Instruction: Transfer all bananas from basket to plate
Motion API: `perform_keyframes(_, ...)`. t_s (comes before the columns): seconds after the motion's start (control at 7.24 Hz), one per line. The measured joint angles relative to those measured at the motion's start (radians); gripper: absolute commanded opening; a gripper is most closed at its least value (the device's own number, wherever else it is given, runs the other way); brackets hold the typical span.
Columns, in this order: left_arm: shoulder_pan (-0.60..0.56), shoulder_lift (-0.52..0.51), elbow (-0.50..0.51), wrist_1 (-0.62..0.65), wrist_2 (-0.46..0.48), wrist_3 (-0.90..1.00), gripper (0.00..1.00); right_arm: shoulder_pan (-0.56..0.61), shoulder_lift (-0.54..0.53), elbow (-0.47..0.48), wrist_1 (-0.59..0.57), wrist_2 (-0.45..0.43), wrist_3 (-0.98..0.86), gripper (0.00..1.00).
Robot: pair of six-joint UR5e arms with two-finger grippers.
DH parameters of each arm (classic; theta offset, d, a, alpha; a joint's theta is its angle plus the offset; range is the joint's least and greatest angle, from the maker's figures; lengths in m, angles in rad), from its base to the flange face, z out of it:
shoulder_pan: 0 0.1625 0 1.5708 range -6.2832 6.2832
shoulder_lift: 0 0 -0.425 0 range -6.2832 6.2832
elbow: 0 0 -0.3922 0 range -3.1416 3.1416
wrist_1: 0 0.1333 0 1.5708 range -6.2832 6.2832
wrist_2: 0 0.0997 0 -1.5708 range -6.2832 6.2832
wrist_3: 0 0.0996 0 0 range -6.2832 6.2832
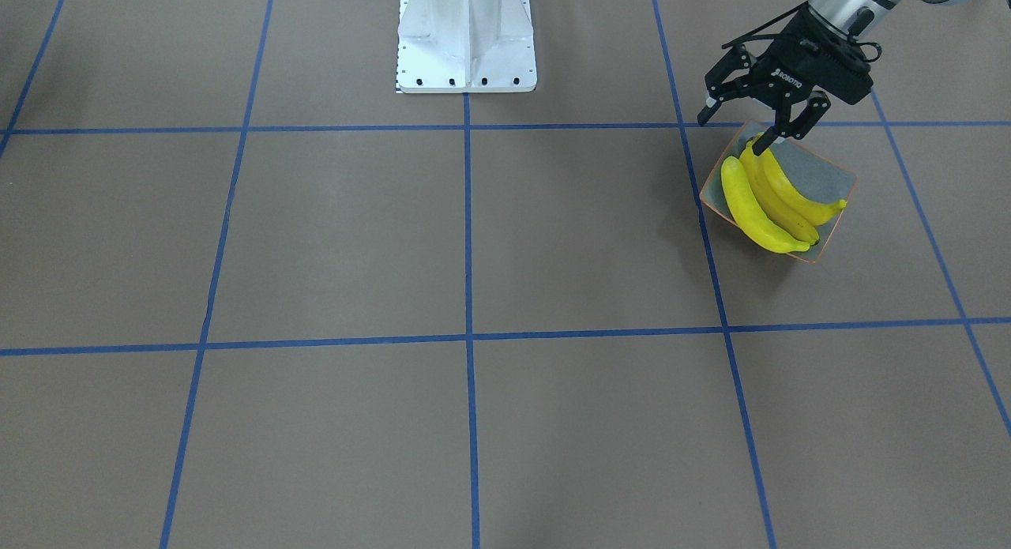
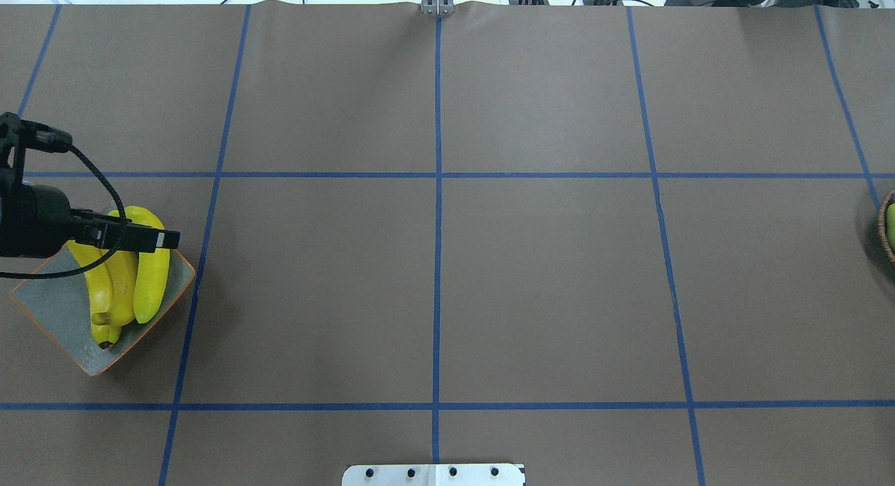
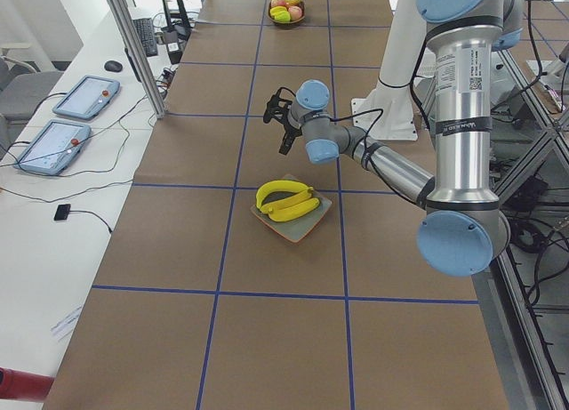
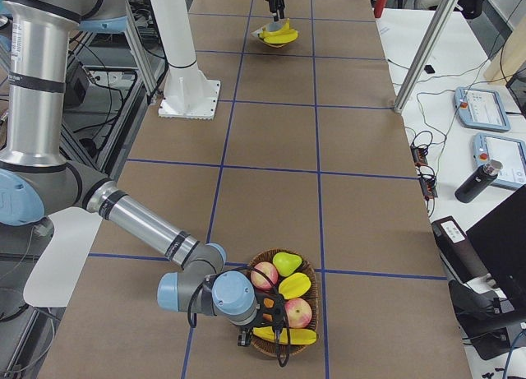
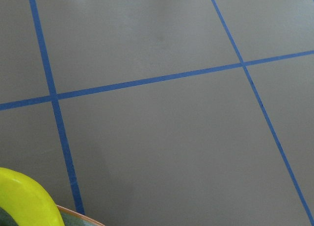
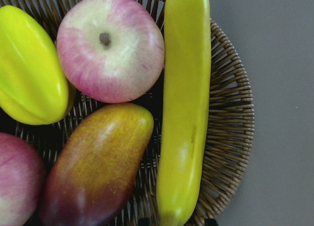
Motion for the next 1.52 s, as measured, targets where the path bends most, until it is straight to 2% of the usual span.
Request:
perform_keyframes(0.83,0.0,0.001,0.0,0.0,0.0,0.0,1.0,-0.004,0.008,0.028,0.013,-0.016,0.016,0.0)
perform_keyframes(1.52,0.006,0.003,0.008,0.0,-0.001,-0.003,1.0,0.031,0.03,0.077,0.014,-0.174,0.004,0.0)
